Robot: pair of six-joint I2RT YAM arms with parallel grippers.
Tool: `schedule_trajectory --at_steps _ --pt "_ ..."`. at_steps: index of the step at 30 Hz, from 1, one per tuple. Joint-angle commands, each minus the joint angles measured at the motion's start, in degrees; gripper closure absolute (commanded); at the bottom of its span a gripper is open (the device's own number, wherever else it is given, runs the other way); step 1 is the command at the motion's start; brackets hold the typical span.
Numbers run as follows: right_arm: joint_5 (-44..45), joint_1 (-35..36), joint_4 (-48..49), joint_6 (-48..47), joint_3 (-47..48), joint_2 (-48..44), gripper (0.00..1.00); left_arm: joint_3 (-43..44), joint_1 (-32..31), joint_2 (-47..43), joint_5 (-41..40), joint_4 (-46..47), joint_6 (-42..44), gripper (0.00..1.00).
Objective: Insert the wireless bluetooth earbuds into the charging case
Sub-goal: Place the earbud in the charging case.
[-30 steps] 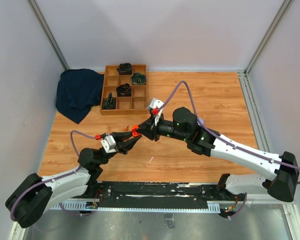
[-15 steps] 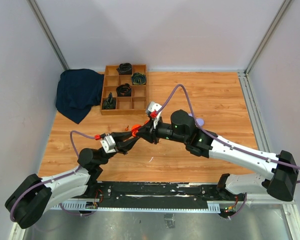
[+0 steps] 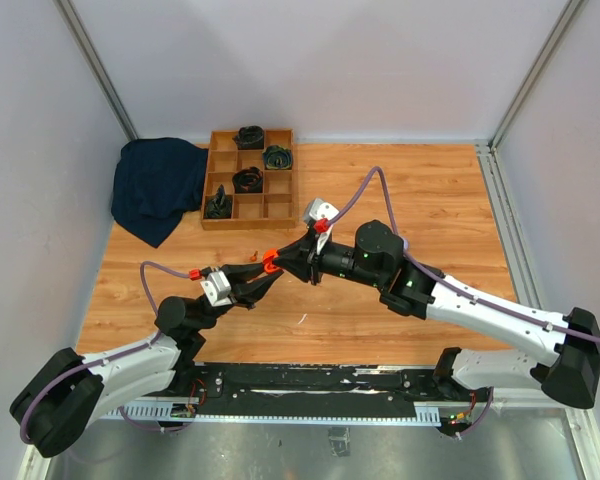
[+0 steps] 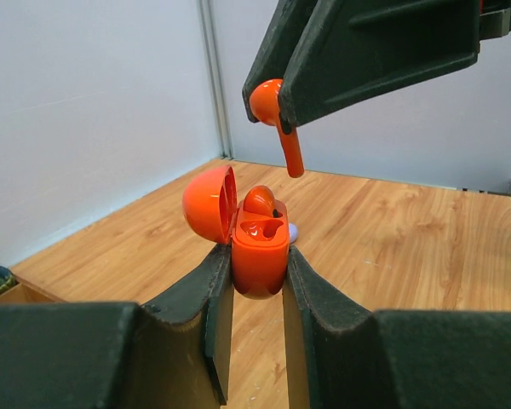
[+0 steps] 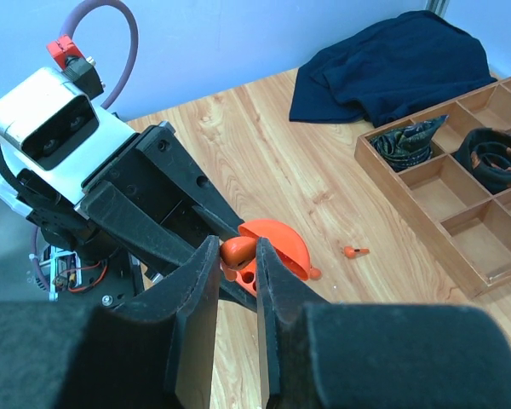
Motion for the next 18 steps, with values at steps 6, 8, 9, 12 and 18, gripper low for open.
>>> schedule_trajectory --at_steps 6,8,9,12,18 --pt "1.61 0.77 3.29 0.59 -1.14 0.94 0.86 -7.68 -0.39 -0.33 0.66 2.92 0.20 1.00" --pt "1.60 0.77 3.37 0.58 -1.17 1.42 0.85 -7.68 -0.39 -0.38 0.73 2.97 0.10 1.00" --pt "1.63 0.77 3.38 0.58 -1.18 1.62 0.85 -7.68 -0.39 -0.42 0.79 3.01 0.11 1.00" --pt "1.53 0.77 3.36 0.58 -1.25 2.16 0.85 -7.67 -0.39 -0.55 0.74 2.88 0.02 1.00" --pt "2.26 0.77 3.20 0.06 -2.01 2.43 0.86 -7.76 -0.39 -0.86 0.47 2.68 0.06 1.00"
